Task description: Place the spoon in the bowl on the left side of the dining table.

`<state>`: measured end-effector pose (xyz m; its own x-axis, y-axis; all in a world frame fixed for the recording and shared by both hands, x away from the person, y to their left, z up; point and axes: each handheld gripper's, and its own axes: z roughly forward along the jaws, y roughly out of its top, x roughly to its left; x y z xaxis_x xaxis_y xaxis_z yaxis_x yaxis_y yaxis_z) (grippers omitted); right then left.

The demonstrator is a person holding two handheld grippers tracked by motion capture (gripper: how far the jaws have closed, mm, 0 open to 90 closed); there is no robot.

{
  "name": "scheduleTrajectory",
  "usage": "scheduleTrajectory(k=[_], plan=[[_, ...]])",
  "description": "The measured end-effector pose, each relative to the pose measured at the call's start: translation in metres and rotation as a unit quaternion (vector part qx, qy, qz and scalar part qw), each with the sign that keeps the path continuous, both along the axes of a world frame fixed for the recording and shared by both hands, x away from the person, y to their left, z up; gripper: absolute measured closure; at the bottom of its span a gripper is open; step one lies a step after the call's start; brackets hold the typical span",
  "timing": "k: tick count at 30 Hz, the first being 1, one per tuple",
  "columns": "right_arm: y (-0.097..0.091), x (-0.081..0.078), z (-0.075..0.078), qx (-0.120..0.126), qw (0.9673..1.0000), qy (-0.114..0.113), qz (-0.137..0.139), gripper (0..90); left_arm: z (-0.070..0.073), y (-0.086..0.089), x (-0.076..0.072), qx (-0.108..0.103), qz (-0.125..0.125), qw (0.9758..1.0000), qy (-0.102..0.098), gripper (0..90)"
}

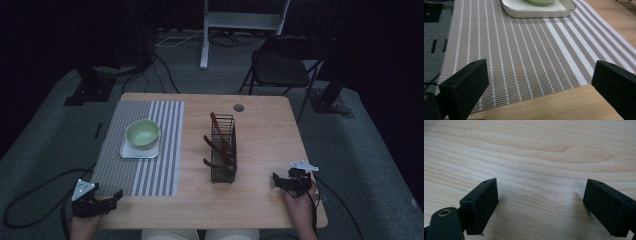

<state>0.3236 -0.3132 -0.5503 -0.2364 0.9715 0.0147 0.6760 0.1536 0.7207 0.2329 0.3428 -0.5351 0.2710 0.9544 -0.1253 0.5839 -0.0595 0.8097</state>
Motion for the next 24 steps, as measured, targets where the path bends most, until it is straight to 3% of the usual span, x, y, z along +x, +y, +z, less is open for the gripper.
scheduleTrajectory(k=[5,9,15,19,24], plan=[[0.0,0.0005,0.0,-0.001,1.0,0.0,0.001,12.1,0.0017,0.0018,-0.0022,0.03,-0.015,0.9994,0.007,1.1],[0.0,0.0004,0.0,0.0,1.0,0.0,0.001,12.1,-0.002,0.0046,-0.0019,0.017,-0.04,0.9987,0.026,1.1],[0.0001,0.0003,0.0,0.0,1.0,0.0,0.001,12.1,-0.0066,0.0028,0.0007,0.009,-0.052,0.9979,0.037,1.2],[0.0002,0.0003,-0.0001,-0.001,1.0,0.0,0.001,12.2,-0.0064,0.0057,0.0014,0.009,-0.055,0.9979,0.032,1.2],[0.0002,0.0003,-0.0001,0.0,1.0,0.0,0.001,12.2,-0.0032,0.0077,0.0052,-0.011,-0.053,0.9982,0.025,1.2]])
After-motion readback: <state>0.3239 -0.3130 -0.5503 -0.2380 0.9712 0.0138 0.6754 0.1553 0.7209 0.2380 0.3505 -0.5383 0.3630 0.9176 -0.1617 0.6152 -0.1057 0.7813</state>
